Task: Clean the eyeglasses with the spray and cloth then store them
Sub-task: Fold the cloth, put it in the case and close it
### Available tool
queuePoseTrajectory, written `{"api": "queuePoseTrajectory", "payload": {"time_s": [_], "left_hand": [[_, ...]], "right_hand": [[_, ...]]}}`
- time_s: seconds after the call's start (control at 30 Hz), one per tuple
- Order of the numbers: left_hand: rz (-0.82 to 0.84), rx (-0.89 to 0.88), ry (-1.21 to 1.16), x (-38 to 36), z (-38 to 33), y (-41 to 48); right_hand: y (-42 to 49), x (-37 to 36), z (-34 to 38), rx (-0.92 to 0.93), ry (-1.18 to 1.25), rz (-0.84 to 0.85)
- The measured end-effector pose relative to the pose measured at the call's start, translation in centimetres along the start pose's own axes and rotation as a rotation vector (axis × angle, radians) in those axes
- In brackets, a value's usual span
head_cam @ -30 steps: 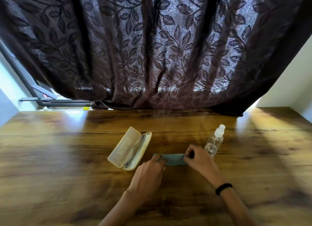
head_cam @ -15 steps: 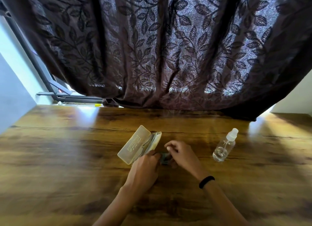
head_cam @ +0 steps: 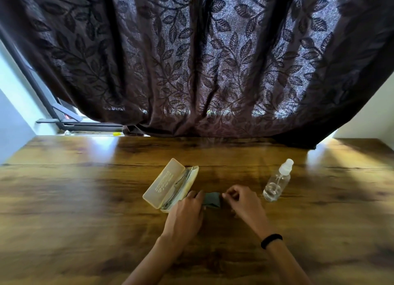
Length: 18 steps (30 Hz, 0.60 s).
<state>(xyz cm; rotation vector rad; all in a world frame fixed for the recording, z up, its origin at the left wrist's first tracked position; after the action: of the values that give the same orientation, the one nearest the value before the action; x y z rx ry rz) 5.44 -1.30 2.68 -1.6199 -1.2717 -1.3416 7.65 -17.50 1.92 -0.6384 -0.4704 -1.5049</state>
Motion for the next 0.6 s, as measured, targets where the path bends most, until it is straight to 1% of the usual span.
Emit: {"api": "queuePoseTrajectory", "payload": {"time_s": [0.13, 0.27, 0.43, 0.5, 0.6], "left_hand": [[0.031, -0.045, 0.036, -0.1, -0.5, 0.3], [0.067, 0.02, 0.106, -0.6, -0.4, 0.2], [0.03, 0.092, 0.128, -0.6, -0.2, -0.2], [0.001, 0.095, 0.101, -0.2, 0.0, -0.3], [-0.033, 0.064, 0.073, 0.5, 0.3, -0.4]], "right_hand": [[-0.1, -1.1, 0.0, -0.019, 0.001, 0.015], [0.1, -1.6, 0.2, -0.001, -0.025, -0.013], [0.2, -1.9, -0.1, -0.02, 0.025, -0.019], [0.4, -2.0, 0.0, -0.034, 0.12, -0.006], [0.4, -1.9, 0.8, -0.038, 0.401, 0.049]]}}
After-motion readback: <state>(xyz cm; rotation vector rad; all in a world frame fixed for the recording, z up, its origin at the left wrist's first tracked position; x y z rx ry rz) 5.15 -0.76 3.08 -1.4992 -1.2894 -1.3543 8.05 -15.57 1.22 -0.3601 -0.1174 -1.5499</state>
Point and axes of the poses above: each hand's wrist, its own y-axis towards the middle knuckle, its own x-axis out of the back of the hand, z = x × y, the point moved 3 cm from there along y, towards the middle knuckle, and after that the axes turned 8 degrees about y, right-handed, at the moved point
